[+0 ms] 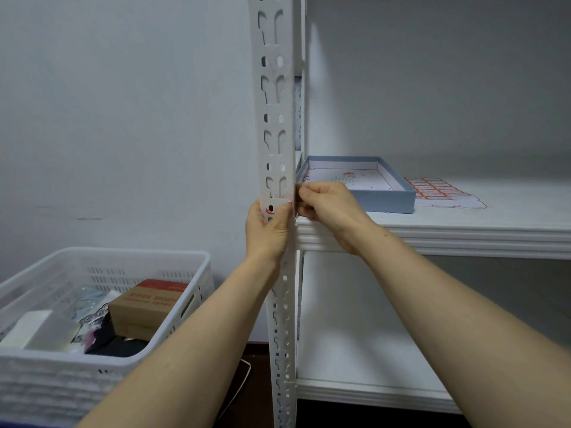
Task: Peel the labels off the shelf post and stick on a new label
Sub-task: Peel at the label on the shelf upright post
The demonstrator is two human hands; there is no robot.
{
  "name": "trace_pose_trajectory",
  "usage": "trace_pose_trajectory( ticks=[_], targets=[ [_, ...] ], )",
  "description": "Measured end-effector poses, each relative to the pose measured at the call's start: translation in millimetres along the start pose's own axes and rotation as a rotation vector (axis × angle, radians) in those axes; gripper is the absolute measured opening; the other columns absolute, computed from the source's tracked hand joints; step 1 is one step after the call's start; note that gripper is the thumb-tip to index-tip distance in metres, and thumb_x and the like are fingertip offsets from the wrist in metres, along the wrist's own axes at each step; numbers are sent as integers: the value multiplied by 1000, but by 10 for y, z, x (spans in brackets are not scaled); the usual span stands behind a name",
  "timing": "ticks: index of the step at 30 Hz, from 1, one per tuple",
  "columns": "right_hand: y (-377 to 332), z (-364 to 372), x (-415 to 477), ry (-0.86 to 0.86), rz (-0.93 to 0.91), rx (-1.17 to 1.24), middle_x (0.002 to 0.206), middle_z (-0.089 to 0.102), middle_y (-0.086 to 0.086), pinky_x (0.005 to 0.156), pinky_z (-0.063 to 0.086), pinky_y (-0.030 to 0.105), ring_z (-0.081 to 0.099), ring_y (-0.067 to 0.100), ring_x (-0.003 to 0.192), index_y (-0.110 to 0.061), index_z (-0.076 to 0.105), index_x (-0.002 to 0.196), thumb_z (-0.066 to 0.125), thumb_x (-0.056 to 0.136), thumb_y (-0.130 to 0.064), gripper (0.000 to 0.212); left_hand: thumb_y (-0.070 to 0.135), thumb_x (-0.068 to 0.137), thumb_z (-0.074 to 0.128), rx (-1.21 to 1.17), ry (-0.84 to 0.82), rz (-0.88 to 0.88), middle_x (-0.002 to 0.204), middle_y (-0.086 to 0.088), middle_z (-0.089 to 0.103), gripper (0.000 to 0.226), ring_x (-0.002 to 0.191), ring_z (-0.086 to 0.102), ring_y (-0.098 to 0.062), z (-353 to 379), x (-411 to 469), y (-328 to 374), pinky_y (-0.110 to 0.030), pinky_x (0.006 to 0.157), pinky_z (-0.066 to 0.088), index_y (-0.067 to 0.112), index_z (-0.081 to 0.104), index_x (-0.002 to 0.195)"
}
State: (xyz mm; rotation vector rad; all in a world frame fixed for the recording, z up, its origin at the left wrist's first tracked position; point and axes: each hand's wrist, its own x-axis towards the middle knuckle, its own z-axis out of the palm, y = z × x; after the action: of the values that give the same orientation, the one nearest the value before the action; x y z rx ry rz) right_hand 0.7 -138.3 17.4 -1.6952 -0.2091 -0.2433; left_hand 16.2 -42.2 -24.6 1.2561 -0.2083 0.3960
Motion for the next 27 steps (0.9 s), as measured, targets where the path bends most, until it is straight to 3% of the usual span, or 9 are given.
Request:
trace_pose_trajectory(
  ticks=[2, 5, 10, 15, 22, 27],
  targets=[
    [0, 1, 1, -2, -3, 1, 107, 69, 18, 90, 52, 28, 63, 14, 83, -6, 69, 88, 43, 96, -9, 27, 4, 88, 56, -14, -13, -2, 75, 2, 61, 11, 56, 58, 7, 3, -9, 12, -8, 54, 44, 5, 58, 98],
    [9, -6, 16, 16, -4, -20, 108, 66, 26, 91, 50, 32, 59, 17, 83, 5, 66, 98, 43, 96, -9, 27, 6, 88, 58, -29, -22, 1, 75, 2, 63, 6, 59, 60, 5, 20, -13, 29, -9, 57, 46, 8, 60, 94],
    [21, -1, 29, 17, -1, -16, 110, 65, 27, 91, 51, 32, 60, 18, 86, 5, 66, 98, 43, 96, -8, 26, 3, 89, 56, 7, 13, 17, 79, 1, 60, 20, 55, 57, 9, 21, 14, -6, -6, 56, 44, -1, 56, 108],
    [45, -2, 52, 16, 1, -36, 111, 65, 27, 98, 49, 39, 60, 18, 87, 7, 65, 100, 44, 95, -9, 27, 2, 89, 55, 13, 0, 10, 81, 0, 61, 25, 58, 59, 8, 5, 34, -20, -7, 58, 46, -5, 55, 112],
    [28, -8, 38, 11, -3, -2, 110, 67, 23, 86, 52, 25, 62, 17, 88, 4, 66, 101, 43, 96, -8, 27, 2, 88, 56, 6, -14, -15, 88, -4, 63, 30, 73, 61, -7, -4, 46, -17, -10, 63, 49, -7, 53, 116],
    [28, -5, 35, 14, -5, -3, 110, 66, 24, 89, 52, 28, 62, 17, 88, 3, 67, 98, 43, 96, -8, 26, 3, 89, 56, 23, -23, 0, 90, -5, 63, 30, 72, 60, -6, -9, 40, -25, -8, 61, 48, -7, 53, 117]
  ],
)
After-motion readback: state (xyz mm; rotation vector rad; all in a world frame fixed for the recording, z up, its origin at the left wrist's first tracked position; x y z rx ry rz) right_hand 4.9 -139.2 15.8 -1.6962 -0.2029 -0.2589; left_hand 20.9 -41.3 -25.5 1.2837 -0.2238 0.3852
